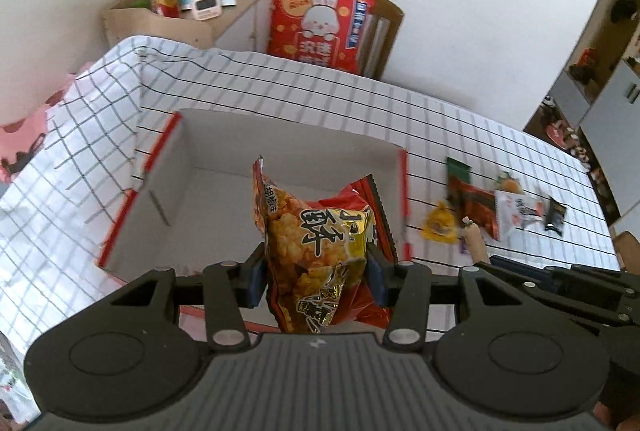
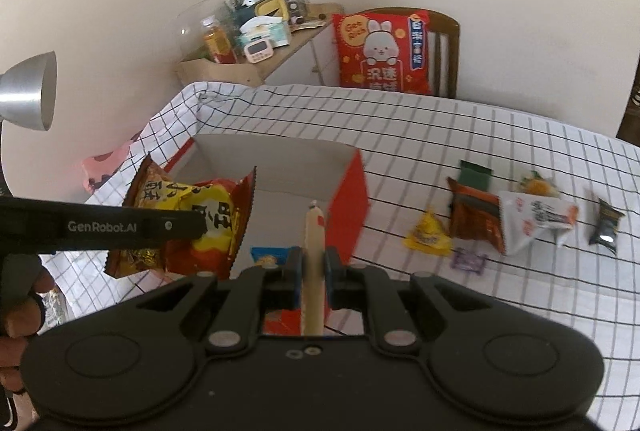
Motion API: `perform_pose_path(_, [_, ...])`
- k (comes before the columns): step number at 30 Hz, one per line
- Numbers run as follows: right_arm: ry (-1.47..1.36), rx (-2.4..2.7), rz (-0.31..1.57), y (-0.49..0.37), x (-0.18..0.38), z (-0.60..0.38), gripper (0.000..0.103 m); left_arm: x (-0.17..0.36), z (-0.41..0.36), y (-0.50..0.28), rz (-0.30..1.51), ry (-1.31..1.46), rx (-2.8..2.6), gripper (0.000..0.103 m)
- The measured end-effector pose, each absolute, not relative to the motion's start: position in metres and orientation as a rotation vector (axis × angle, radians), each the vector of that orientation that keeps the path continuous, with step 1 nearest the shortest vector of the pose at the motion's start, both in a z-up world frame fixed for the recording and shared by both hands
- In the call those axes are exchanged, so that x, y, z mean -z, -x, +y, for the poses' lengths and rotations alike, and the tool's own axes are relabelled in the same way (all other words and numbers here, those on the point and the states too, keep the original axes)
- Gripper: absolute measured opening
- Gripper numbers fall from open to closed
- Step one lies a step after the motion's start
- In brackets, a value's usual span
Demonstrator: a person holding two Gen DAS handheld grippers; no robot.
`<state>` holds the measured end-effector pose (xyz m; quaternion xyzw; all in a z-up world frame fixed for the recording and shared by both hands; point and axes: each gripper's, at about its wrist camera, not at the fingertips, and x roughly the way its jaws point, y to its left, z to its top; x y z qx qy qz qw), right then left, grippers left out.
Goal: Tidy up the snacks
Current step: 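Carry the chip bag and stick into the red box and open both tools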
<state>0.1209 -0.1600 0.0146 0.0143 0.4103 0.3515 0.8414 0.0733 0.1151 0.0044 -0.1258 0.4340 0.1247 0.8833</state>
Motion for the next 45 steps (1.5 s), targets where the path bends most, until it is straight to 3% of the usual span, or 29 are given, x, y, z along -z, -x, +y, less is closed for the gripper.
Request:
perform_pose_path(20, [0.062,-0.74,0.942,-0.139,0.021,-0.057,0.01,0.037,0.206,-0.097,0.972,0.216,-0.372,0.048])
perform_pose_path(38, [0.138,-0.721,1.052,-0.149,0.066,-0.024,0.01,0.095,0.211,-0.126,1.099,0.158,-0.353,0.049])
perform_pose_path(45, [0.157,-0.726,1.061,-0.149,0.068,-0.018,0.018,0.105,0.209,-0.128,1.135,0.159,-0.356,0.051])
